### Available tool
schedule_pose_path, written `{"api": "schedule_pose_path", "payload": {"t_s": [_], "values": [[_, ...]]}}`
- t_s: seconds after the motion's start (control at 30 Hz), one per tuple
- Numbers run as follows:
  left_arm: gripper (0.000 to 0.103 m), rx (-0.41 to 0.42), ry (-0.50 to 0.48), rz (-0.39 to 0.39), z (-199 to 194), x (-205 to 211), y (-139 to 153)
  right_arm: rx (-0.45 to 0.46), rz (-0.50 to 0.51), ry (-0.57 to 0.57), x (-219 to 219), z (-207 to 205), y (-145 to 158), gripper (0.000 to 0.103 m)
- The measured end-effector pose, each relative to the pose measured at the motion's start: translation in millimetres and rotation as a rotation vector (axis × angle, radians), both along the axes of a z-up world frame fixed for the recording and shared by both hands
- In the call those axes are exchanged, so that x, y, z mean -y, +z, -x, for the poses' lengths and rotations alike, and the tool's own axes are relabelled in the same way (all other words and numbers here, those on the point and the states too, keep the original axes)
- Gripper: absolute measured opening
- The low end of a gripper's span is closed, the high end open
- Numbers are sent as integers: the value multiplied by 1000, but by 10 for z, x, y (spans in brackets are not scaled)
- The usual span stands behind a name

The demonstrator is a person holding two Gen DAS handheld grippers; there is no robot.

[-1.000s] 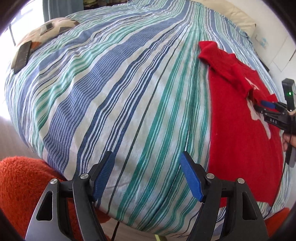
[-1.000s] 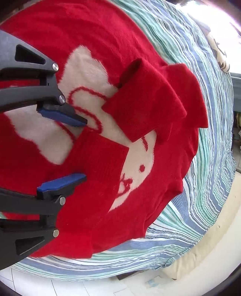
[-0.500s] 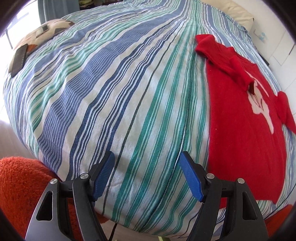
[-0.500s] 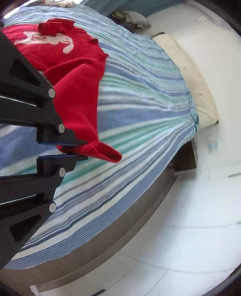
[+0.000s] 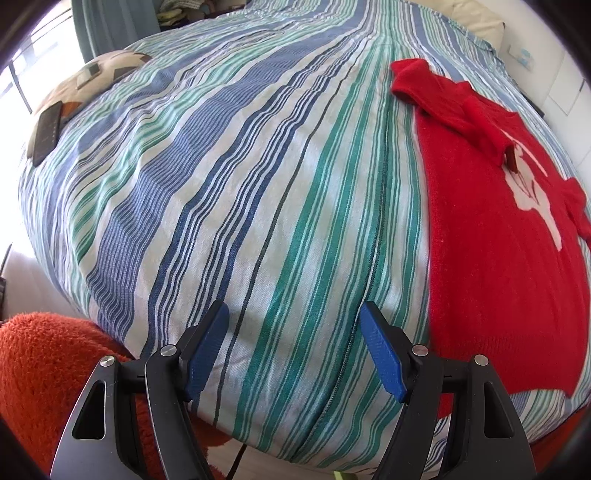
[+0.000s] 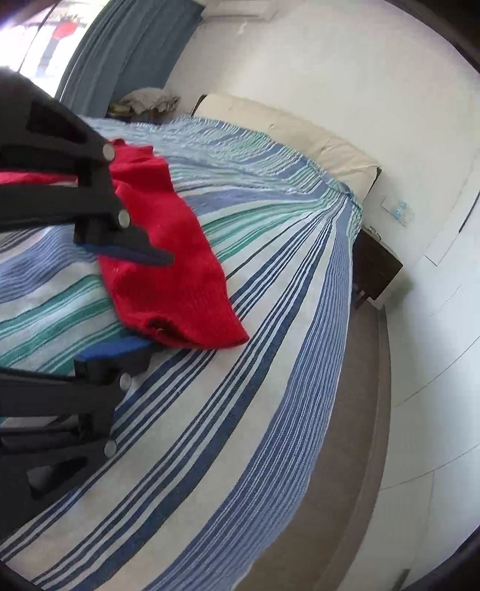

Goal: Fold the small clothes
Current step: 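Pull the sleeve outward from the body with the right gripper, then open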

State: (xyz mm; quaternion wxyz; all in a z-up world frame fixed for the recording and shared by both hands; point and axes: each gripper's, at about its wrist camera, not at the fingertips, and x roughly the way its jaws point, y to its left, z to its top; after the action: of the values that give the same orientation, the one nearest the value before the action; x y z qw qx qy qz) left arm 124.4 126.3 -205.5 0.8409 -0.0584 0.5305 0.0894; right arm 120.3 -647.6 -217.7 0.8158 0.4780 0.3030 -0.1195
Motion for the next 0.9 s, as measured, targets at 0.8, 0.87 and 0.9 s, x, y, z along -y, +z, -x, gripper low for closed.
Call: {"api": "schedule_pose_path", "payload": {"t_s": [0.8,0.87,0.9], "values": [[76,-14,0,1,-2,-25,-22,-335,372,-29,130,-16,162,16],[76,-14,-3,-5,-5,-15,-25,-339,352,-72,214,138,229,24],[76,-14,-5,-7,-3,-9,-27,-341,368,-90,225,190,292,24]]}}
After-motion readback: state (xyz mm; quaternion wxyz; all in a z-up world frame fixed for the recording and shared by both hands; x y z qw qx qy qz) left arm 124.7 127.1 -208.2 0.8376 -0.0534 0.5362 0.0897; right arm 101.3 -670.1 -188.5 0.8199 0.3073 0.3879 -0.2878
